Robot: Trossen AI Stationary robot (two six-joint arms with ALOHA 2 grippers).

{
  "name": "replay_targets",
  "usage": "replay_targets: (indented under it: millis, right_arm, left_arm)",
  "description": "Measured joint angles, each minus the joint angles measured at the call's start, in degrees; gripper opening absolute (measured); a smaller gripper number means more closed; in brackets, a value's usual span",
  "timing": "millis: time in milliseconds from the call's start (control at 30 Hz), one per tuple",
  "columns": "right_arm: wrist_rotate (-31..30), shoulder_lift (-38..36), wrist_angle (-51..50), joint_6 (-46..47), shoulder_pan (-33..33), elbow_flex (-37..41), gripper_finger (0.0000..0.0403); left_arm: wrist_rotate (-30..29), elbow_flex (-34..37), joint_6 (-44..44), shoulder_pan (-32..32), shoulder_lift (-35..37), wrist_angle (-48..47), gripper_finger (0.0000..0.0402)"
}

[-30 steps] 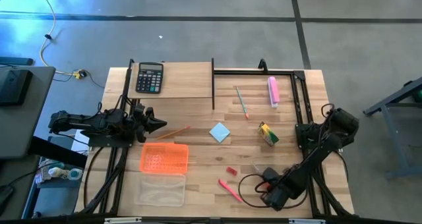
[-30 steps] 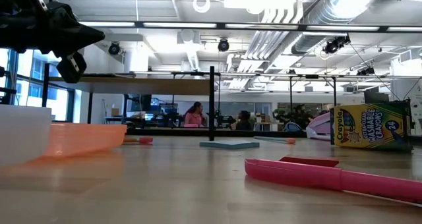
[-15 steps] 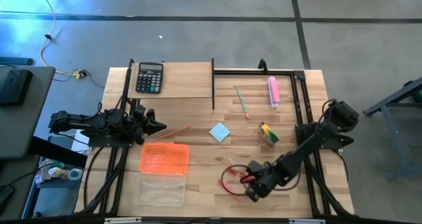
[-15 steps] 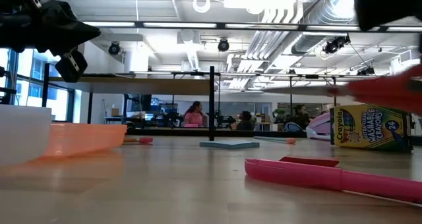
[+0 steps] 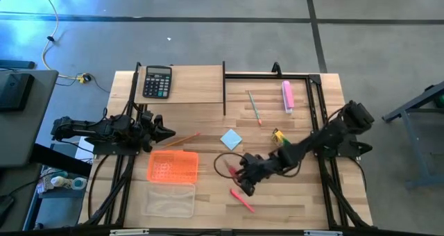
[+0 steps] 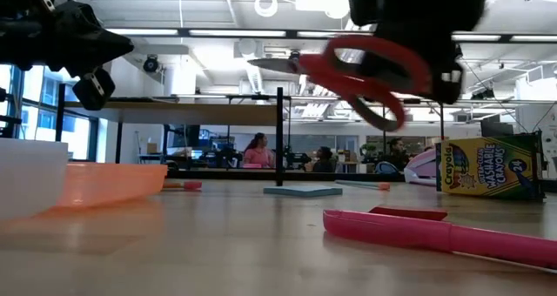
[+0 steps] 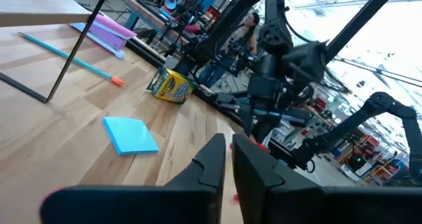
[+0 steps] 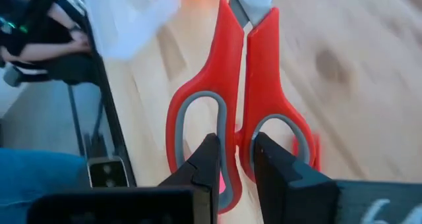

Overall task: Pack school essentials
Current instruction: Put the red scissors in the orange supply box

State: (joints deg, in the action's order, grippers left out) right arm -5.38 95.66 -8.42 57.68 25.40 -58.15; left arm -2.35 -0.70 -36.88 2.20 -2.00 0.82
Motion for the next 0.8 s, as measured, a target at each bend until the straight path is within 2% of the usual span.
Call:
replay_targets:
  millis: [200,400,800]
  right_arm:
    - [1.17,0.00,5.57,-4.95,-3.98,-0.18,0.0047]
    - [1.33,-0.04,4.79,-11.83,-7.06,-5.67,0.0047]
    - [1.30,-0.04,-2.13,-24.37,-12.92,-17.65,0.0047]
  left_arm:
    - [0.00,0.00,0.00,0.00,0.01,-0.07,0.0069]
    - [0.20,0.00,-3.36,0.00,0.00,0.32,0.0108]
    - [0.63,0.01,-6.47,0.00,0.00,9.82,0.0110]
